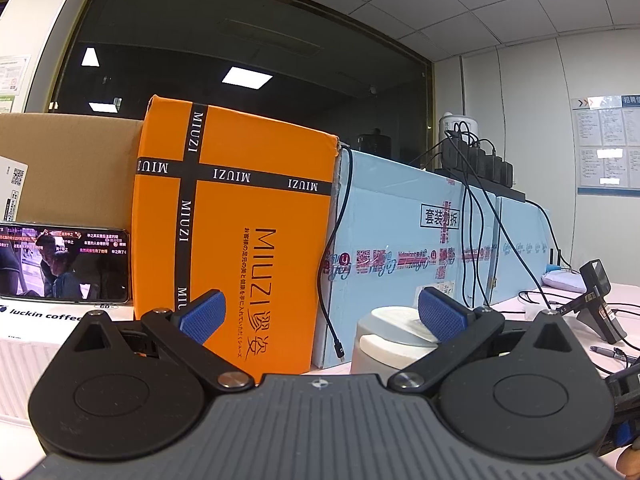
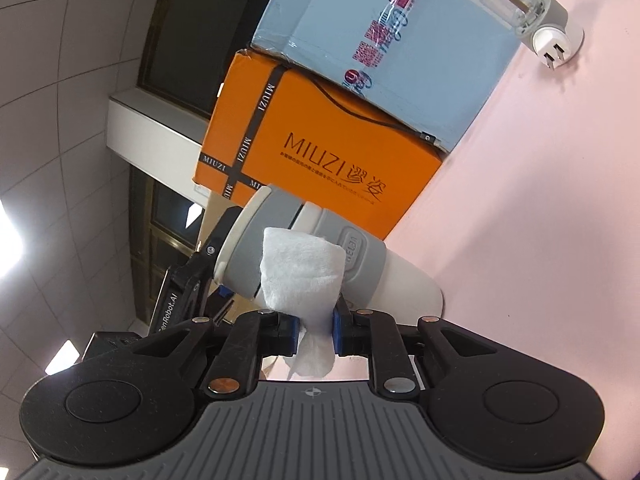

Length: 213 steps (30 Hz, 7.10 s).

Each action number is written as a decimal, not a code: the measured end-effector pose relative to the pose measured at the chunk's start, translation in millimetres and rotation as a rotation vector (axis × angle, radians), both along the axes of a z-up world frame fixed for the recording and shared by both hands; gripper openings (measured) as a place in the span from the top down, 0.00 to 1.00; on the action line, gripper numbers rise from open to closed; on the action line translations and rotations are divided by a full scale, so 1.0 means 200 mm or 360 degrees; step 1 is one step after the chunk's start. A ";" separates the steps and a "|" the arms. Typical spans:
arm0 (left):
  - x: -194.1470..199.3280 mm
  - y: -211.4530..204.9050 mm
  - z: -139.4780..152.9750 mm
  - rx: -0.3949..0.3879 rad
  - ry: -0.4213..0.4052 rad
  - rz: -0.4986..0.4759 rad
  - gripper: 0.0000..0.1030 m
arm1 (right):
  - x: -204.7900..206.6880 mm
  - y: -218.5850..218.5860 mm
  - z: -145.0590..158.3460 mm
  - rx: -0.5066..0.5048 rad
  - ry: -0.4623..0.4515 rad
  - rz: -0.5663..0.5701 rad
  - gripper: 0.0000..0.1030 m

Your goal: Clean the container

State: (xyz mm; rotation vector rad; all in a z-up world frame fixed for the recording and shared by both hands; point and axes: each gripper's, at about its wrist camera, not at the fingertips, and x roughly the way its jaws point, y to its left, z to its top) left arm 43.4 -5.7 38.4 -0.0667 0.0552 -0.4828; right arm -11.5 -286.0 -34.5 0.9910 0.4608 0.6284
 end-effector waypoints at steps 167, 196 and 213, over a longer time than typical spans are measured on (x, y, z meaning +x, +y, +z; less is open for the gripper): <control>0.01 -0.05 -0.18 0.0144 -0.0194 0.1013 0.00 | 0.36 0.05 0.17 -0.1553 -0.0732 -0.1066 0.00; 0.02 -0.04 -0.19 0.0136 -0.0177 0.1012 0.00 | 0.38 0.08 0.17 -0.1594 -0.0749 -0.0993 0.00; 0.02 -0.02 -0.19 0.0111 -0.0184 0.1009 0.00 | 0.40 0.03 0.17 -0.1505 -0.0687 -0.0957 0.00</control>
